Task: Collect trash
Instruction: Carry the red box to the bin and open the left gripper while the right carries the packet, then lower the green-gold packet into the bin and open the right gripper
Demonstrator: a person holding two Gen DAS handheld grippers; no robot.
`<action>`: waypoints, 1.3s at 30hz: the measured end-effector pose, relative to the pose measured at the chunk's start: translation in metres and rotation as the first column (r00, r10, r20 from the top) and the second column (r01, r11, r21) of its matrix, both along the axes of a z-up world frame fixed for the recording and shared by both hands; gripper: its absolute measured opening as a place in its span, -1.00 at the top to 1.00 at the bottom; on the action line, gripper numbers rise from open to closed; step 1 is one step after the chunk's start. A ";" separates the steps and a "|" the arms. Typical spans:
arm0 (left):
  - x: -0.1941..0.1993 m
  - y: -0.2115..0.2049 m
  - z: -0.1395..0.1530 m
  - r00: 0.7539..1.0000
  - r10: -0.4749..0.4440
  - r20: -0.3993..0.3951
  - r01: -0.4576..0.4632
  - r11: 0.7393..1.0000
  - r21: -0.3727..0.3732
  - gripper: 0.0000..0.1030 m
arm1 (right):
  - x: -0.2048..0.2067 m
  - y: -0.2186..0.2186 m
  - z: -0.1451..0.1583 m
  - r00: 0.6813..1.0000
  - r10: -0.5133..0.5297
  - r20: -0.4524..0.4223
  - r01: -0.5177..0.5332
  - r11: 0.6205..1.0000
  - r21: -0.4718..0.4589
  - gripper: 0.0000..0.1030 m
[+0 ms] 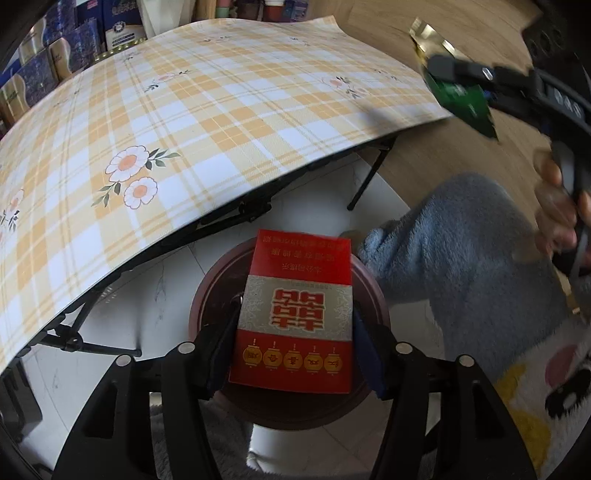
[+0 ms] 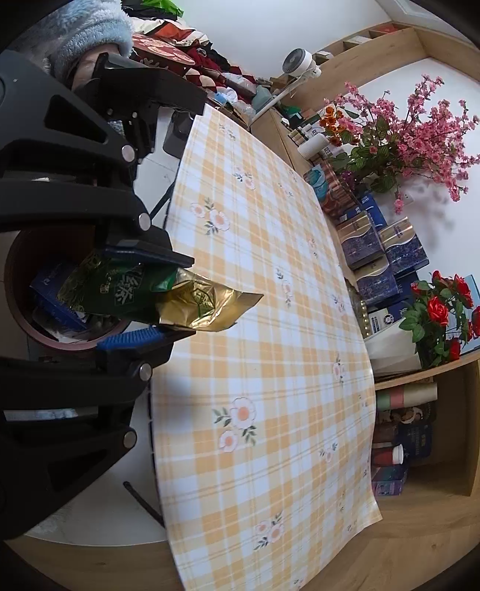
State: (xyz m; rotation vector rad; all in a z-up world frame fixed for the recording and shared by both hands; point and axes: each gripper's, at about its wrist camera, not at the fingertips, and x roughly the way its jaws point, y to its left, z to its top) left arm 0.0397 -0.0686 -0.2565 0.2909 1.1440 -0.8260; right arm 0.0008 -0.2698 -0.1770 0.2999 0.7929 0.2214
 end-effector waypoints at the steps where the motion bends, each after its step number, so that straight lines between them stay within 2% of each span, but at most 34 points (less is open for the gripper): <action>1: 0.001 0.001 0.002 1.000 0.018 0.007 -0.018 1.000 -0.011 -0.45 | -0.003 0.000 -0.001 1.000 -0.002 -0.002 0.002 1.000 0.000 0.35; 3: 0.003 0.006 0.012 0.997 0.070 0.031 -0.068 0.996 -0.063 -0.64 | -0.007 0.001 -0.005 1.000 -0.004 -0.008 0.004 1.000 -0.001 0.35; 8: 0.008 0.026 0.040 0.971 0.218 0.095 -0.200 0.964 -0.176 -0.80 | -0.015 0.011 -0.019 0.999 -0.002 -0.037 0.002 1.000 0.010 0.35; 10: 0.005 0.036 0.052 0.946 0.287 0.152 -0.254 0.946 -0.202 -0.84 | -0.016 0.016 -0.026 0.998 0.006 -0.055 -0.005 1.000 0.021 0.35; 15: 0.001 0.063 0.066 0.884 0.412 0.222 -0.352 0.898 -0.265 -0.88 | -0.014 0.040 -0.044 0.993 0.060 -0.099 -0.062 0.998 -0.009 0.35; 20: -0.004 0.083 0.065 0.819 0.499 0.284 -0.428 0.861 -0.276 -0.88 | -0.013 0.066 -0.065 0.983 0.122 -0.140 -0.130 0.990 -0.055 0.34; 23: -0.009 0.086 0.062 0.791 0.522 0.319 -0.461 0.851 -0.251 -0.88 | -0.013 0.077 -0.078 0.974 0.145 -0.174 -0.161 0.983 -0.083 0.34; 29: -0.017 0.085 0.056 0.781 0.511 0.359 -0.457 0.859 -0.230 -0.88 | -0.010 0.088 -0.104 0.958 0.149 -0.245 -0.186 0.973 -0.135 0.34; 33: -0.016 0.084 0.051 0.789 0.507 0.347 -0.457 0.862 -0.218 -0.88 | -0.007 0.093 -0.119 0.945 0.147 -0.292 -0.200 0.966 -0.162 0.34; 39: -0.012 0.089 0.047 0.789 0.529 0.314 -0.479 0.848 -0.225 -0.88 | -0.008 0.098 -0.129 0.933 0.154 -0.325 -0.220 0.959 -0.179 0.32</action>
